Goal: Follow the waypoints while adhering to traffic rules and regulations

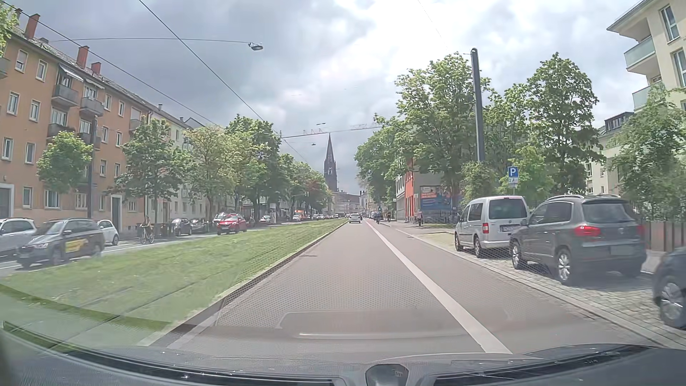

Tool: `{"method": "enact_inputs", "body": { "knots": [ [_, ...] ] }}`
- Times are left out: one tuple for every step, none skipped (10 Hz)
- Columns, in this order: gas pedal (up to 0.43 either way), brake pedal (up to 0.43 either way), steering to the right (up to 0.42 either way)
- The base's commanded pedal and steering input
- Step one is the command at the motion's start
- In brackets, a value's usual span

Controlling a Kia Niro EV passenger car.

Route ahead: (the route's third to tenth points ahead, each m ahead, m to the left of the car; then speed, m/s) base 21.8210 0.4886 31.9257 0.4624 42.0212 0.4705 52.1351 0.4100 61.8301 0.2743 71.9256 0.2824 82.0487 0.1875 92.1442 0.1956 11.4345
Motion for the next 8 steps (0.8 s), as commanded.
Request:
{"method": "enact_inputs", "body": {
  "knots": [
    [0.079, 0.0, -0.002],
    [0.079, 0.0, -0.002],
    [0.079, 0.0, -0.002],
    [0.079, 0.0, -0.002],
    [0.079, 0.0, -0.002],
    [0.079, 0.0, -0.002],
    [0.079, 0.0, -0.002],
    [0.079, 0.0, -0.002]
  ]
}}
